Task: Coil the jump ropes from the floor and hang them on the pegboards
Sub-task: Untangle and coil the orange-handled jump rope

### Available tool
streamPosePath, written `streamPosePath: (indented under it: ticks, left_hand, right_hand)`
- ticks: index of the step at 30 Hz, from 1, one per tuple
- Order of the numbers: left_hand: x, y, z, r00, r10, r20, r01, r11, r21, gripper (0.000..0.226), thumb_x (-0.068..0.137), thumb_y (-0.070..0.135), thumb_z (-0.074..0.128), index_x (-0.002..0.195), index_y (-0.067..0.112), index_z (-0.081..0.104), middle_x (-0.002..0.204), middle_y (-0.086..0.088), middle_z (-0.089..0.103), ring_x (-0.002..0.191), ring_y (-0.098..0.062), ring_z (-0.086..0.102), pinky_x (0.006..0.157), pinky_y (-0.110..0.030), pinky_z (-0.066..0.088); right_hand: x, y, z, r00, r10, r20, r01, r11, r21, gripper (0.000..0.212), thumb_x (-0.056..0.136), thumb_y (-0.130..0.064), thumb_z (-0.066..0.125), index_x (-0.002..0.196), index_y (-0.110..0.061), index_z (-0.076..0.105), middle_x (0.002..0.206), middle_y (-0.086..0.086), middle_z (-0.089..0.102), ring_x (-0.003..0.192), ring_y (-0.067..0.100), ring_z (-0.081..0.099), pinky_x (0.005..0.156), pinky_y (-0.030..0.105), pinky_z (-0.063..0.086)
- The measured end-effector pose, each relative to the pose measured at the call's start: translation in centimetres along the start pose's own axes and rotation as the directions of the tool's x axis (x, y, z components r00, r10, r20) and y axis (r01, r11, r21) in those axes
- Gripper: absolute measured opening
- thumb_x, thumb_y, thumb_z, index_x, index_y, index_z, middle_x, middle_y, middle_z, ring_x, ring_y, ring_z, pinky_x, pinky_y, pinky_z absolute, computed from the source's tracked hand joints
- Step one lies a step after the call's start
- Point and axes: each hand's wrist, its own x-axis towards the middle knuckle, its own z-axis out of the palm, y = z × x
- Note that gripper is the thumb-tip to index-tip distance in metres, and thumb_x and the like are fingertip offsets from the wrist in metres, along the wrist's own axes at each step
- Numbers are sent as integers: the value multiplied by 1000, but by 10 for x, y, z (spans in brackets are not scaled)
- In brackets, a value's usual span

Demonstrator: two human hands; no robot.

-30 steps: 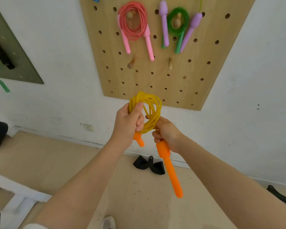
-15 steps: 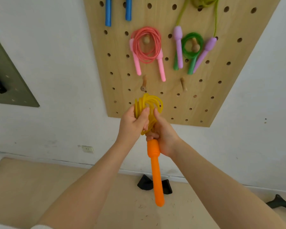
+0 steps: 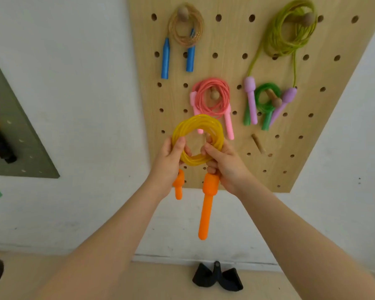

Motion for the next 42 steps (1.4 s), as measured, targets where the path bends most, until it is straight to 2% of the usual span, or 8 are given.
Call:
streamPosePath:
  ticks: [8,13,17,22,25,29,36,42]
  left_hand:
    - [46,65,-10,997,69,28,-62,977,-205,31,100,25,38,129,24,46,87,3,58,86,-15,60,74,-36,52]
    - [69,94,-8,992,111,61,-89,953,-288,26,101,21,36,119,24,54,80,2,60,76,-12,61,80,-37,51]
    - [85,103,5,975,199,97,-174,959,-224,26,101,21,35,120,20,52,84,-3,59,81,-12,63,77,-25,54]
    - [118,132,30,941,333,60,-324,938,-125,18,100,22,37,101,33,52,88,2,59,85,-18,62,67,-29,53]
    - [140,169,47,900,432,53,-431,902,-23,18,100,20,37,98,28,53,90,3,60,87,-13,62,70,-24,50]
    - [169,213,64,849,528,7,-526,846,85,20,99,22,38,93,26,56,91,3,62,99,-14,60,92,-39,48]
    - [219,269,75,770,627,-119,-627,778,42,31,99,18,41,128,24,46,114,5,59,101,-5,61,90,-30,52]
    - [257,272,81,779,616,-119,-596,786,164,33,98,15,41,128,27,46,122,3,56,104,-8,58,86,-26,52]
  right_hand:
    - [32,-77,23,987,-118,113,133,982,-133,10,95,-30,50,99,-21,52,53,-15,50,45,4,33,45,18,30]
    - [46,-113,30,979,-189,78,201,961,-187,37,99,-39,35,115,-10,51,58,-7,58,36,4,33,38,18,29]
    - [53,-140,24,962,-274,-13,252,902,-351,31,99,-36,36,106,-11,52,71,2,62,35,5,37,36,17,31]
    - [83,-180,7,813,-579,-65,390,624,-677,31,99,-37,38,95,-15,60,77,-6,66,44,-5,46,51,17,34]
    - [97,-220,-1,733,-674,-86,462,588,-664,27,99,-33,37,98,-20,60,73,-10,61,51,-5,46,54,15,37]
    - [118,-268,-3,723,-684,-94,502,614,-609,24,99,-37,36,114,-24,49,91,-4,67,72,0,56,60,15,39]
    - [159,-328,8,622,-782,-33,603,505,-618,22,99,-36,36,109,-20,48,104,6,64,84,11,57,64,19,40]
    - [195,-339,3,687,-726,-28,490,491,-720,31,101,-33,33,126,-19,42,112,3,58,96,15,57,72,23,47]
